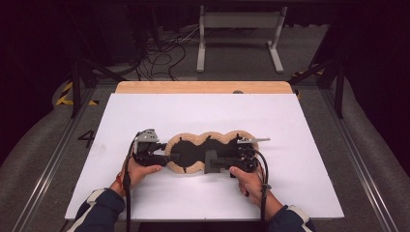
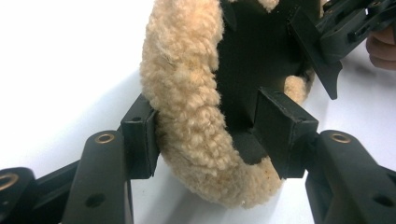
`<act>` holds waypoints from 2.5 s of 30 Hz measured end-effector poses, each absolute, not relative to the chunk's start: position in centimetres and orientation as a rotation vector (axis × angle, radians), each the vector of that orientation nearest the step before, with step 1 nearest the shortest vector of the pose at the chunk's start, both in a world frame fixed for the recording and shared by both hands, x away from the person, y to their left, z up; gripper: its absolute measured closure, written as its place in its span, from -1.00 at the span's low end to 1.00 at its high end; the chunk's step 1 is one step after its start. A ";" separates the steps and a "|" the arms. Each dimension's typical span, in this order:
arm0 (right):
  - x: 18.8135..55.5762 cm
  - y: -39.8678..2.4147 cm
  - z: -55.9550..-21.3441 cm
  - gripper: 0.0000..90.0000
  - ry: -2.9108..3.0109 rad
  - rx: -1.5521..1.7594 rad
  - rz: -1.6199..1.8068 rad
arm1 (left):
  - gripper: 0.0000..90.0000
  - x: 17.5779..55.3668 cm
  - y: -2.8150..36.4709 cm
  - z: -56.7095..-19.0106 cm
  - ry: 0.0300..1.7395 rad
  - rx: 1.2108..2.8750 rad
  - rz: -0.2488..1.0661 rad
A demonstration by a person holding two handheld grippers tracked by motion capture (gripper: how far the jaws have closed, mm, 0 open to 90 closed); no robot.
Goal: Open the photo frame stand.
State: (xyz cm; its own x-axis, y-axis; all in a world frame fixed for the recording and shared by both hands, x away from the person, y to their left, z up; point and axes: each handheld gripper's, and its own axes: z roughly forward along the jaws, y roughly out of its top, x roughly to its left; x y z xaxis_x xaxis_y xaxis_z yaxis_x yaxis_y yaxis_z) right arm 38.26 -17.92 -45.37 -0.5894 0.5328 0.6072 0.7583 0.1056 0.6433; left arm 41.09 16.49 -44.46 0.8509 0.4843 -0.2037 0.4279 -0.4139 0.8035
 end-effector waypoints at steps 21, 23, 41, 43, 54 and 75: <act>37.7 -17.3 -44.8 0.66 -2.301 -1.246 -1.509 | -0.03 40.6 15.5 -44.7 0.673 2.115 0.143; 37.7 -17.3 -44.7 0.65 -2.303 -1.247 -1.513 | -0.01 40.5 15.4 -44.4 0.667 2.121 0.191; 37.7 -17.4 -44.7 0.72 -2.408 -1.276 -1.511 | -0.13 40.8 14.9 -46.4 0.700 2.180 0.166; 37.6 -17.3 -44.7 0.71 -2.415 -1.274 -1.510 | 0.07 40.6 14.7 -46.6 0.697 2.178 0.186; 37.1 -16.1 -44.6 0.67 -2.536 -1.273 -1.465 | 0.19 40.2 14.0 -46.6 0.734 2.207 0.378; 34.6 -16.8 -42.3 0.47 -2.721 -1.170 -1.470 | 0.28 39.1 14.9 -46.2 0.708 2.219 0.357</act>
